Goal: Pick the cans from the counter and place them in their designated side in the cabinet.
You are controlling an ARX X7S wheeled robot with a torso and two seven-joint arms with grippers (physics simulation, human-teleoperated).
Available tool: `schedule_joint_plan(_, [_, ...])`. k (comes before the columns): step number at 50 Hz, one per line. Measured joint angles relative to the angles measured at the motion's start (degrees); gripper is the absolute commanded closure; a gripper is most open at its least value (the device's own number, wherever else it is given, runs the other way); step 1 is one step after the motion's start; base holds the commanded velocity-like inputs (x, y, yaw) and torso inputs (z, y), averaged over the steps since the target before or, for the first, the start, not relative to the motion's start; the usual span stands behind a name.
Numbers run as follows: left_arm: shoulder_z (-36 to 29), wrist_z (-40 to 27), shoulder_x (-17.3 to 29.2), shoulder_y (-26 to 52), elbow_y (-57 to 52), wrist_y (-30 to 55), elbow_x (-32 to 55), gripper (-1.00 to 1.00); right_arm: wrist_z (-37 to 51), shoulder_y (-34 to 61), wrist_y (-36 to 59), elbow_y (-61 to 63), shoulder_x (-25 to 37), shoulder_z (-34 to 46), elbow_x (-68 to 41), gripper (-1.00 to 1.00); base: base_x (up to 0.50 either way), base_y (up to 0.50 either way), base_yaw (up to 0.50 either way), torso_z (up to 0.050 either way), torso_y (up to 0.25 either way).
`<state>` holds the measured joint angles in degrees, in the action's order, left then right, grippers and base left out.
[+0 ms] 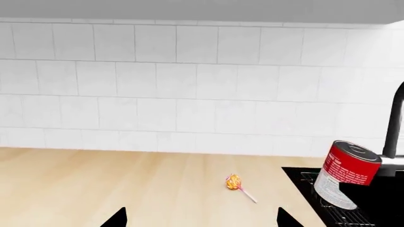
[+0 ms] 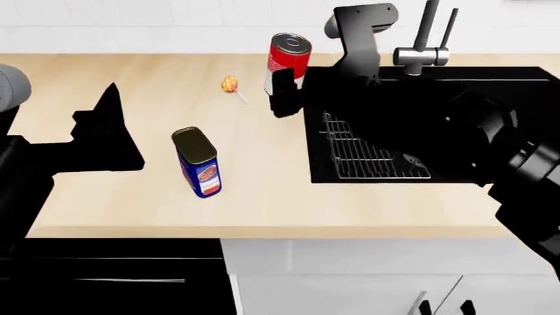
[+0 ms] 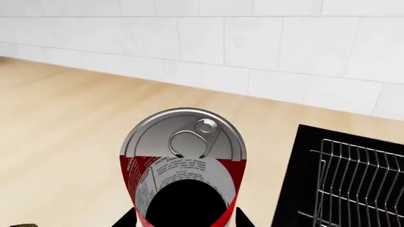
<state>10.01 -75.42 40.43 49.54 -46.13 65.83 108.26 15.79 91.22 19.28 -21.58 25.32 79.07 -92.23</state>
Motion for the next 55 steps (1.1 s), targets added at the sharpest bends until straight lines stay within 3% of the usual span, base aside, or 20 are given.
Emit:
schedule_joint_plan(20, [0.2,2.3,-0.5,-0.5,-0.2,-0.2,-2.4,-1.0,3.9,1.6,0.0,5.9,2.7,-1.8,-1.6,1.0,-0.2,0.0,0.0,0.0,0.0])
schedule_joint_plan(28, [0.6,3.0,-0.6,-0.4,-0.6,-0.7,-2.4,-1.0,4.5,6.6,2.4,4.7,2.1,-2.5,-2.1,1.0,0.0,0.0,0.0,0.0,0.0])
schedule_joint_plan(37, [0.6,2.5,0.0,1.1,-1.6,-2.2,-0.4,-1.0,2.4,17.5,8.9,-3.4,-0.5,-2.9,-2.8,1.0,0.0,0.0,0.0,0.0,0.0])
schedule_joint_plan(45, [-0.8,0.3,1.4,4.3,-2.3,-4.3,3.3,-1.0,-7.8,29.8,17.4,-20.0,-6.3,-2.3,-1.2,1.0,0.0,0.0,0.0,0.0,0.0])
schedule_joint_plan(49, [-1.4,0.6,1.0,5.9,-1.7,-5.1,4.1,-1.0,-15.3,34.2,23.7,-28.4,-10.0,-10.5,9.5,1.0,0.0,0.0,0.0,0.0,0.0])
schedule_joint_plan(55, [-2.9,3.3,-0.3,9.5,1.2,-5.7,4.9,-1.0,-29.0,38.5,33.2,-34.2,-16.0,-35.6,39.1,1.0,0.0,0.0,0.0,0.0,0.0])
